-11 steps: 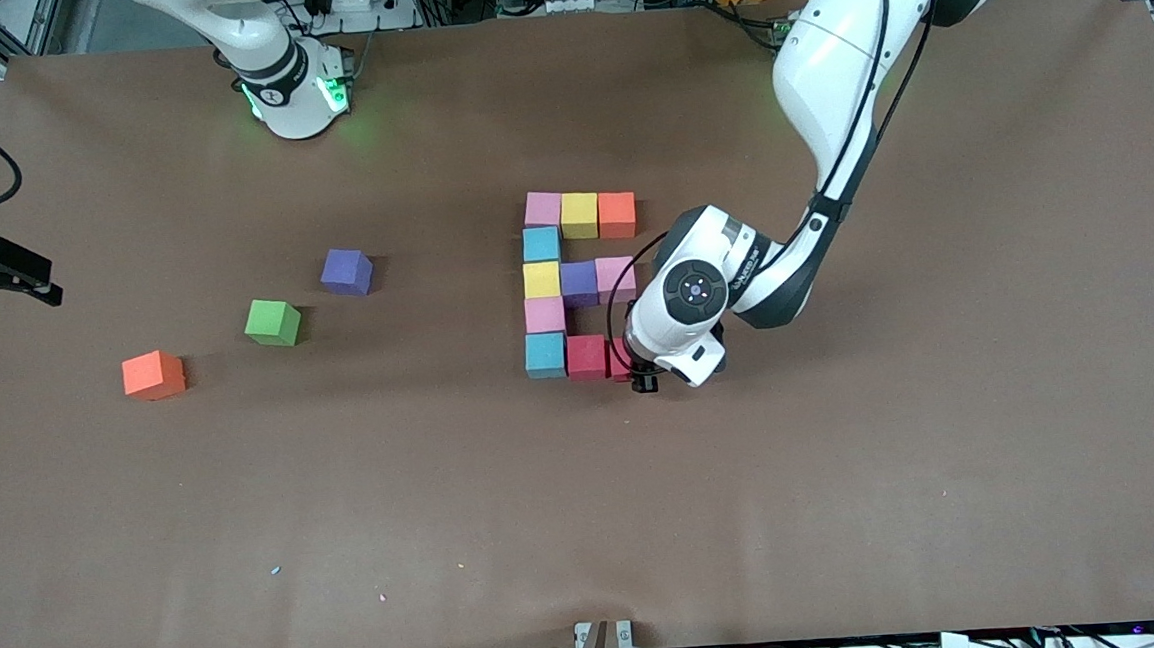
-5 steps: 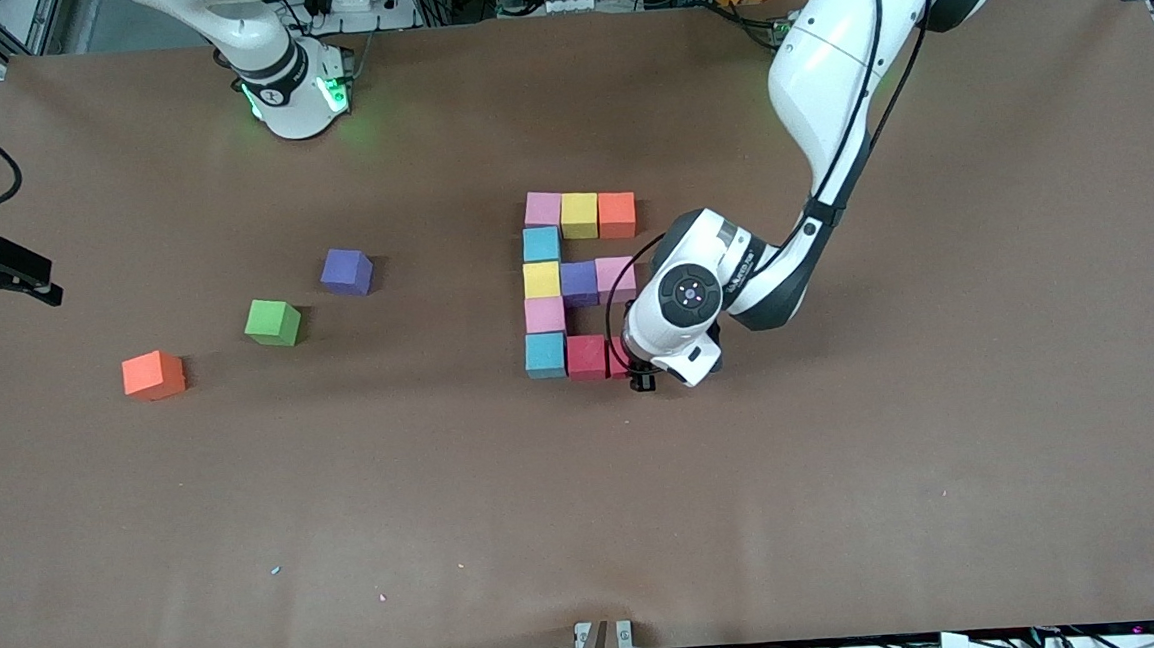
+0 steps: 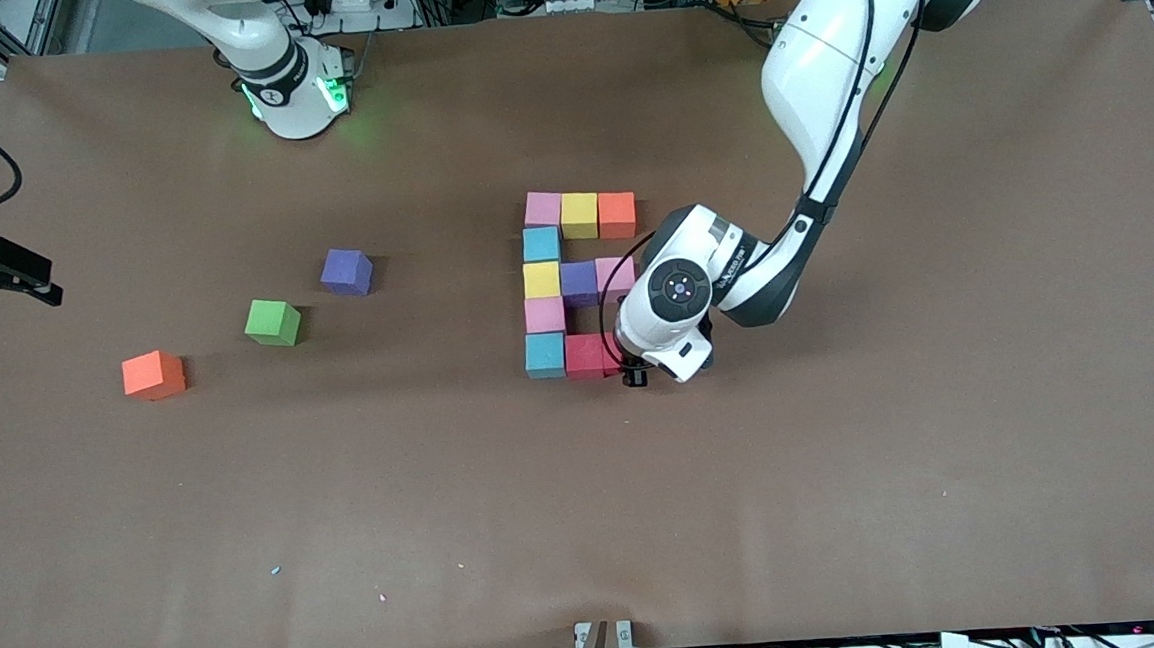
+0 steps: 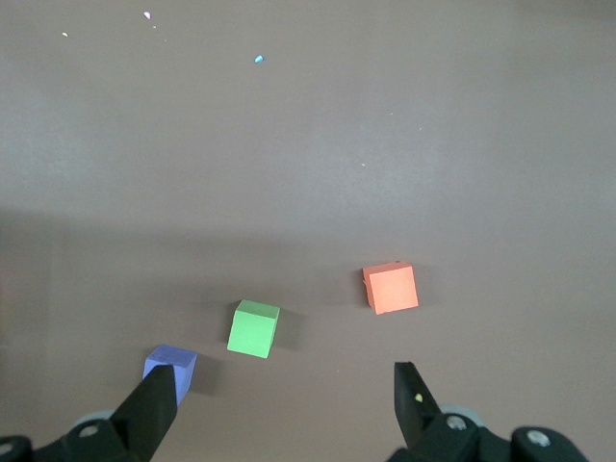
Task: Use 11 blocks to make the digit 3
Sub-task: 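Lower the pink cube beside the red cube with the left gripper, then open the left gripper and lift it away from the cubes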
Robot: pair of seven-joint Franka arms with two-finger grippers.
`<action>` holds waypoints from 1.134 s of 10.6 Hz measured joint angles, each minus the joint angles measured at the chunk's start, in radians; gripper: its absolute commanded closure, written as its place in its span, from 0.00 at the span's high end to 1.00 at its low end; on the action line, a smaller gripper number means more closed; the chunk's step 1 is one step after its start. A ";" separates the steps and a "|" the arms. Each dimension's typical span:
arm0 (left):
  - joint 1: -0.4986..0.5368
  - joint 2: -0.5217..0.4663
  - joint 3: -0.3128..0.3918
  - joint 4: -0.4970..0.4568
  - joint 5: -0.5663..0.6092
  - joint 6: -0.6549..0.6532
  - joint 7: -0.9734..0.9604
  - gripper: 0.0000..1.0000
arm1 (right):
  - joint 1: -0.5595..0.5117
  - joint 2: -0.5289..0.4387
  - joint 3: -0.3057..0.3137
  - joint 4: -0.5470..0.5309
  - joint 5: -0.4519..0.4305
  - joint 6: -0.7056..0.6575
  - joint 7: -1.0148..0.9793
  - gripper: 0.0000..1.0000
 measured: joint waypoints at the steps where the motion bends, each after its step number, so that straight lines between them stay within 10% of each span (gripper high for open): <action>1: 0.000 0.000 0.000 0.000 0.000 0.000 0.000 0.75 | 0.000 0.000 0.000 0.000 0.000 0.000 0.000 1.00; 2: 0.000 0.000 0.000 0.000 0.000 0.000 0.000 1.00 | 0.000 0.000 0.000 0.000 0.000 0.000 0.000 1.00; 12: -0.003 -0.094 -0.001 0.040 0.036 -0.015 0.000 1.00 | 0.000 0.000 0.000 0.000 0.000 0.000 0.000 1.00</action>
